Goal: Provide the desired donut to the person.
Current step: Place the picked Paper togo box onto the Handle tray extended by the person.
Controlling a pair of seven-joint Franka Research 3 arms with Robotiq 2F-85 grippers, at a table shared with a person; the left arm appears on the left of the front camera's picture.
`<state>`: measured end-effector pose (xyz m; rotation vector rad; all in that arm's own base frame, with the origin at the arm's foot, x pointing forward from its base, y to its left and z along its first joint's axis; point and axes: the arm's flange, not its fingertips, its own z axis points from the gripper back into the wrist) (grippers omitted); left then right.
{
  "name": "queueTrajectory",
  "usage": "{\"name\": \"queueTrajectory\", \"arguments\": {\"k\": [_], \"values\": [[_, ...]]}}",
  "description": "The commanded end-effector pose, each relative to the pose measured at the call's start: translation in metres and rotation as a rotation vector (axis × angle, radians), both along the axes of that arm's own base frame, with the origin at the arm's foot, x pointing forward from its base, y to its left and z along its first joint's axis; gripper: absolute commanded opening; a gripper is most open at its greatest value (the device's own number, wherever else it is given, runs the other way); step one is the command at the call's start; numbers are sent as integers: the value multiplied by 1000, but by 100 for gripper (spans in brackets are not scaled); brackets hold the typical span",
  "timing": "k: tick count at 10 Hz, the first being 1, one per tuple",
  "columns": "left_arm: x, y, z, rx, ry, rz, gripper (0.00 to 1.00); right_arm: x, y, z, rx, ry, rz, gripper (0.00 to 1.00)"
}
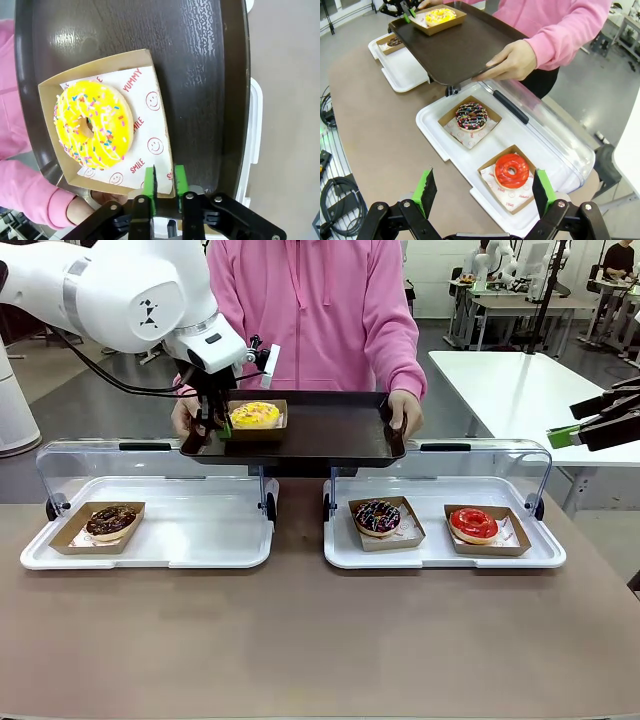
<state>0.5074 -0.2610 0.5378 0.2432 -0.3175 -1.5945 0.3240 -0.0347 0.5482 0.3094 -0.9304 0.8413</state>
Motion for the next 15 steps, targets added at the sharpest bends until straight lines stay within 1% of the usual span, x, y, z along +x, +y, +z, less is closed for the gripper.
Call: {"name": "queueTrajectory", "arguments": {"k": [1,2,3,4,5,7,8,10,11,12,15], "values": [[-2,1,10,3,22,39,100,1,0,-2,-4,4,4,100],[-2,1,11,1,29,45,100,1,0,-2,-4,4,4,100],[-2,2,13,-9,43,50,79,1,0,-2,-4,4,4,100],[-3,2,14,-21,71,46,88,1,0,-2,-4,4,4,100],[-6,1,16,-9,87,56,100,1,0,-2,-4,4,4,100],[-7,3,18,-15,100,71,100,1,0,-2,-4,4,4,100],[-9,3,20,-15,125,66,100,1,0,-2,-4,4,4,100],[-10,6,22,-6,128,73,100,1,0,-2,-4,4,4,100],[-12,7,21,-23,157,63,100,1,0,-2,-4,4,4,100],[-9,4,15,6,112,49,100,1,0,-2,-4,4,4,100],[-9,4,15,6,112,49,100,1,0,-2,-4,4,4,100]]}}
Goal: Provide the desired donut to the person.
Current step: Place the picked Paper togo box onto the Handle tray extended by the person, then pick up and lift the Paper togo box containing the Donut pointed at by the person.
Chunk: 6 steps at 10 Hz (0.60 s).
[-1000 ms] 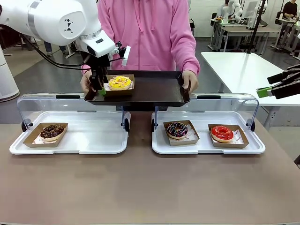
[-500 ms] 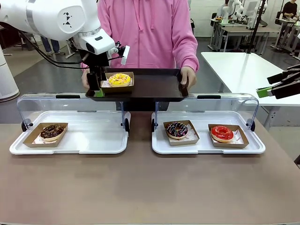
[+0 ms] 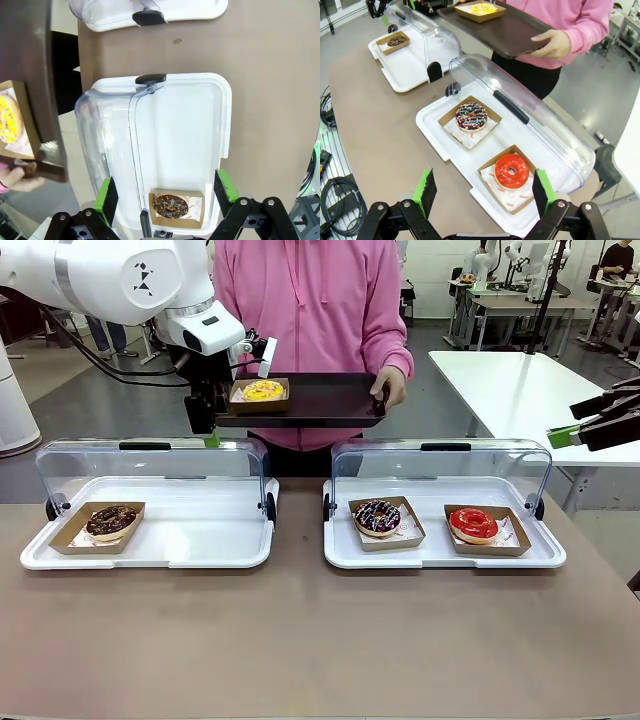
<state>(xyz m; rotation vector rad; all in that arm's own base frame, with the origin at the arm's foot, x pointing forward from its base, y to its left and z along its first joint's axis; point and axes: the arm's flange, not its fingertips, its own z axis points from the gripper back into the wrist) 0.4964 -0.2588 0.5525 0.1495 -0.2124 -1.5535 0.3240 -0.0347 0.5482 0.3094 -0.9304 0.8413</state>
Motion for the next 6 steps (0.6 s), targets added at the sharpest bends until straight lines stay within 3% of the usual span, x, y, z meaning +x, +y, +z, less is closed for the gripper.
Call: {"name": "queueTrajectory", "arguments": {"k": [1,6], "values": [[2,1,0,6,-13,-1,100,1,0,-2,-4,4,4,100],[2,1,0,6,-13,-1,100,1,0,-2,-4,4,4,100]]}}
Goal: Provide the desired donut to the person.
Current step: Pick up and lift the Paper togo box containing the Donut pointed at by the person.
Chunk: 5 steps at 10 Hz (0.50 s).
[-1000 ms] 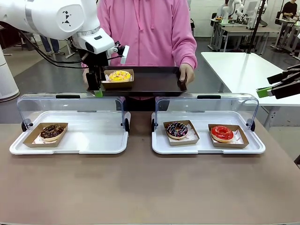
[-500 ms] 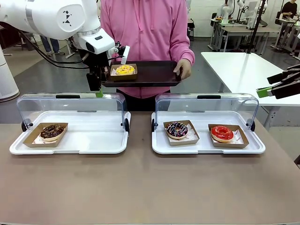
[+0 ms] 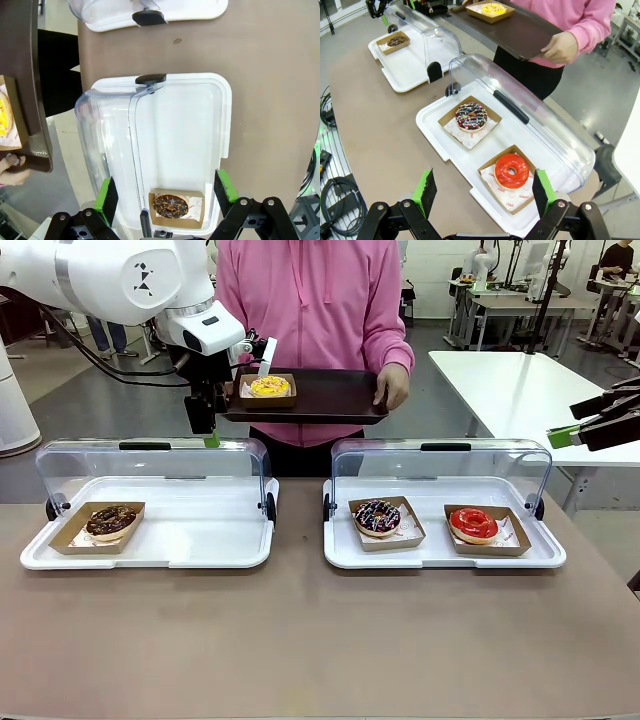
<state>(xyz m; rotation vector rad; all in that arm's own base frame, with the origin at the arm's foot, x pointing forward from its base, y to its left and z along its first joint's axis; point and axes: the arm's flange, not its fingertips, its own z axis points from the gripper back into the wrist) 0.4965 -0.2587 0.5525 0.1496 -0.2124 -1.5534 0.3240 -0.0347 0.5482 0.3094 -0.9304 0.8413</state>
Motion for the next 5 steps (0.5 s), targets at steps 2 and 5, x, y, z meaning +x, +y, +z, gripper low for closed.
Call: {"name": "queueTrajectory", "arguments": {"k": [2,5], "values": [[2,1,0,6,-13,-1,100,1,0,-2,-4,4,4,100],[-24,19,31,-74,12,75,100,1,0,-2,-4,4,4,100]]}}
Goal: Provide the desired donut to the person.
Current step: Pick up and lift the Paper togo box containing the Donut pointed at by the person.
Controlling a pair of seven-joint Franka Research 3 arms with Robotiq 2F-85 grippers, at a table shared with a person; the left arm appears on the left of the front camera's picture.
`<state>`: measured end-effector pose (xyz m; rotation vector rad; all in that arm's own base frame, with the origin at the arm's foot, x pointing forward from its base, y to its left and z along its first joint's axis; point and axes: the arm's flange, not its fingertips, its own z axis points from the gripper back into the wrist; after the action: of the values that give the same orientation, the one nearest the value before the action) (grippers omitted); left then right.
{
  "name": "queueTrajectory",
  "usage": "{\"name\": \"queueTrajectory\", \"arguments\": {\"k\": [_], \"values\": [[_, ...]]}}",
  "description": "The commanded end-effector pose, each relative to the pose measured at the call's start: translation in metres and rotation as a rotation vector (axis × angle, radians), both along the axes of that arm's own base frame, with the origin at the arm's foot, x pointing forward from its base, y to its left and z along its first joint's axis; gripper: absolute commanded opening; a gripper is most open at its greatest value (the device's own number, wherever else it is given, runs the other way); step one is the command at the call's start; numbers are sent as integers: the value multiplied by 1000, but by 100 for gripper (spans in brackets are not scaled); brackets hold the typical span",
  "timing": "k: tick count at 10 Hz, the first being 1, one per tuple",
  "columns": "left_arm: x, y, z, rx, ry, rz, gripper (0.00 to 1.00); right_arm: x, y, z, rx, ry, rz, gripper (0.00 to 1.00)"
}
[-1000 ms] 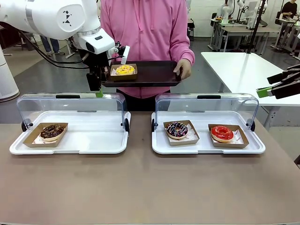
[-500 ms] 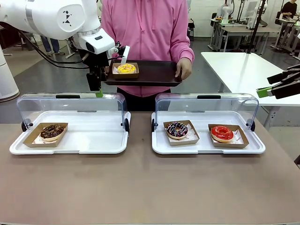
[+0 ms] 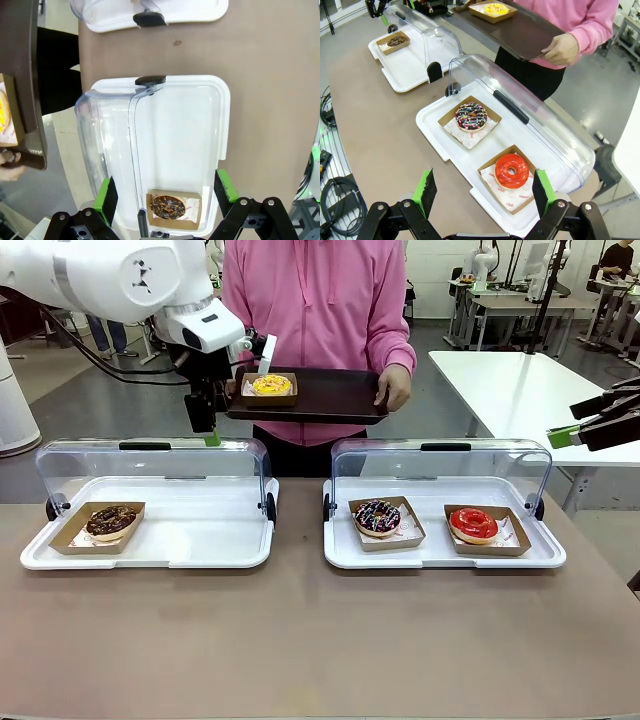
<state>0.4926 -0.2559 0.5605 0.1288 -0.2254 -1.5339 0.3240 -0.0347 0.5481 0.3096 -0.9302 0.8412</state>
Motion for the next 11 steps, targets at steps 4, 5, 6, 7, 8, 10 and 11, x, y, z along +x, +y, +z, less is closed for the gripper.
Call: {"name": "queueTrajectory", "arguments": {"k": [4,5,6,7,8,10,11], "values": [[-107,188,35,-396,151,210,100,1,0,-2,-4,3,4,100],[-125,227,21,-476,162,187,100,1,0,-2,-4,3,4,100],[-145,263,-1,-540,141,156,100,1,0,-2,-4,3,4,100],[-156,288,-20,-594,139,152,100,1,0,-2,-4,3,4,100],[-162,303,-34,-600,94,148,100,1,0,-2,-4,3,4,100],[-161,312,-57,-636,65,135,100,1,0,-2,-4,3,4,100],[-160,318,-61,-670,52,141,100,1,0,-2,-4,3,4,100]]}}
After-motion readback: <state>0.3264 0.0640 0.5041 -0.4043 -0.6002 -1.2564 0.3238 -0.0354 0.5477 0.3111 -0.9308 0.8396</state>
